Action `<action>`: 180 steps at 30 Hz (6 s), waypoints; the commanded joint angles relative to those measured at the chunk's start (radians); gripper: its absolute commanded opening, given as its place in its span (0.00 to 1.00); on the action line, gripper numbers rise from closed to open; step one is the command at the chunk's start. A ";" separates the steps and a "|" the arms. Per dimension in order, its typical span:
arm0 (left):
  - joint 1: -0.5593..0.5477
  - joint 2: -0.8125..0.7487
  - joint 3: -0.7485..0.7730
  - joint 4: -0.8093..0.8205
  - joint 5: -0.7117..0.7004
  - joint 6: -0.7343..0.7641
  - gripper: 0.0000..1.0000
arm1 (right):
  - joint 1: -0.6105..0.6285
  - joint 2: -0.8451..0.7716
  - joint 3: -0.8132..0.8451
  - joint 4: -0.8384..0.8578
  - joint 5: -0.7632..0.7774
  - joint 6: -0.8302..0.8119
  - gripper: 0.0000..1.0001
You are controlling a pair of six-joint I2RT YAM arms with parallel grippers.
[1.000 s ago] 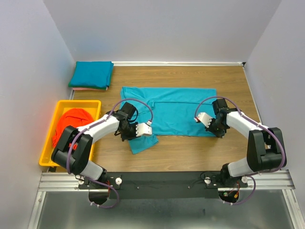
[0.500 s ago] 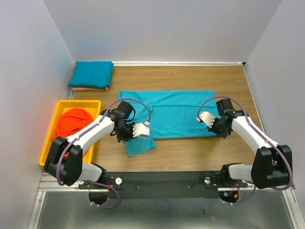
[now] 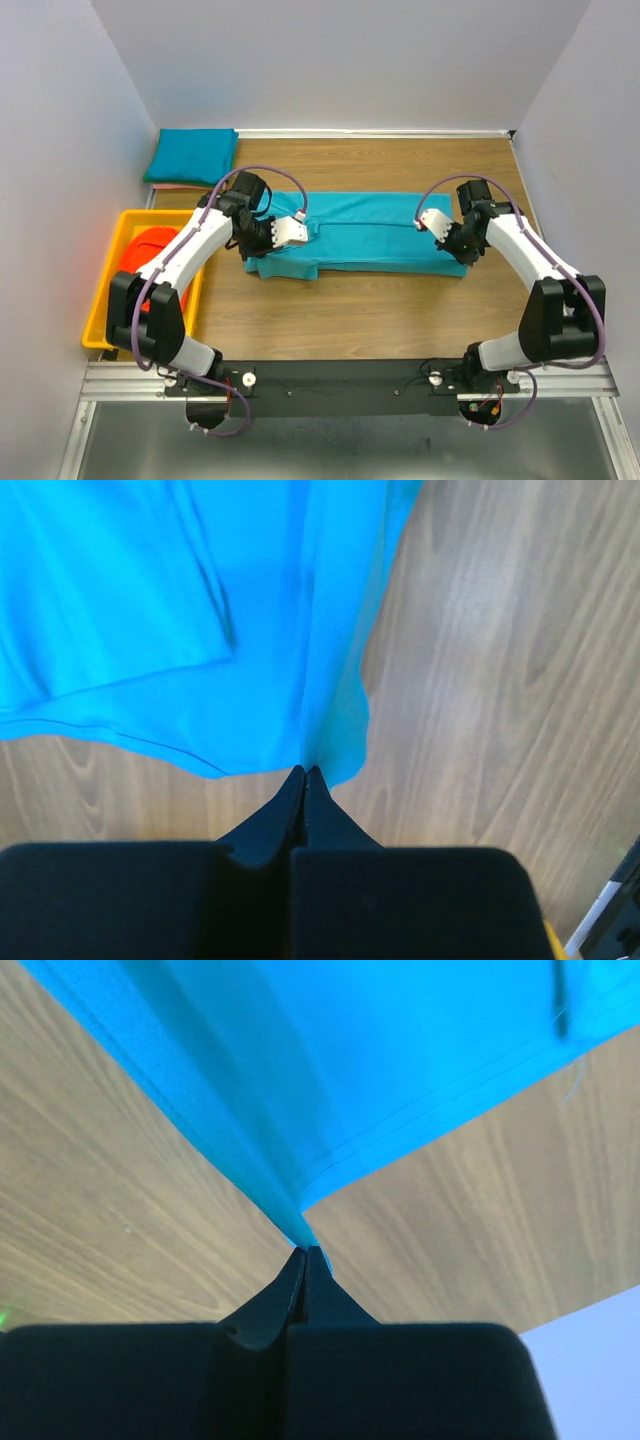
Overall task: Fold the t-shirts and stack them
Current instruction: Fold the tshirt
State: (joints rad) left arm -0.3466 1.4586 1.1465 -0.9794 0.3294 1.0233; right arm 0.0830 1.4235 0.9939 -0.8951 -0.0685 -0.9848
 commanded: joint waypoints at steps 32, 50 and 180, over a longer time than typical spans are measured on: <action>0.106 0.522 0.519 -0.028 -0.049 0.124 0.00 | -0.014 0.407 0.357 0.032 -0.013 -0.054 0.01; 0.115 0.597 0.570 0.002 -0.046 0.098 0.00 | -0.014 0.509 0.427 0.047 -0.005 -0.064 0.00; 0.232 0.350 0.059 0.145 0.462 -0.391 0.00 | 0.489 0.557 0.362 0.496 -0.654 1.149 0.61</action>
State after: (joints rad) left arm -0.1074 1.8023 1.1675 -0.8391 0.7391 0.6376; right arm 0.5884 2.0472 1.3933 -0.4049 -0.7502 0.2043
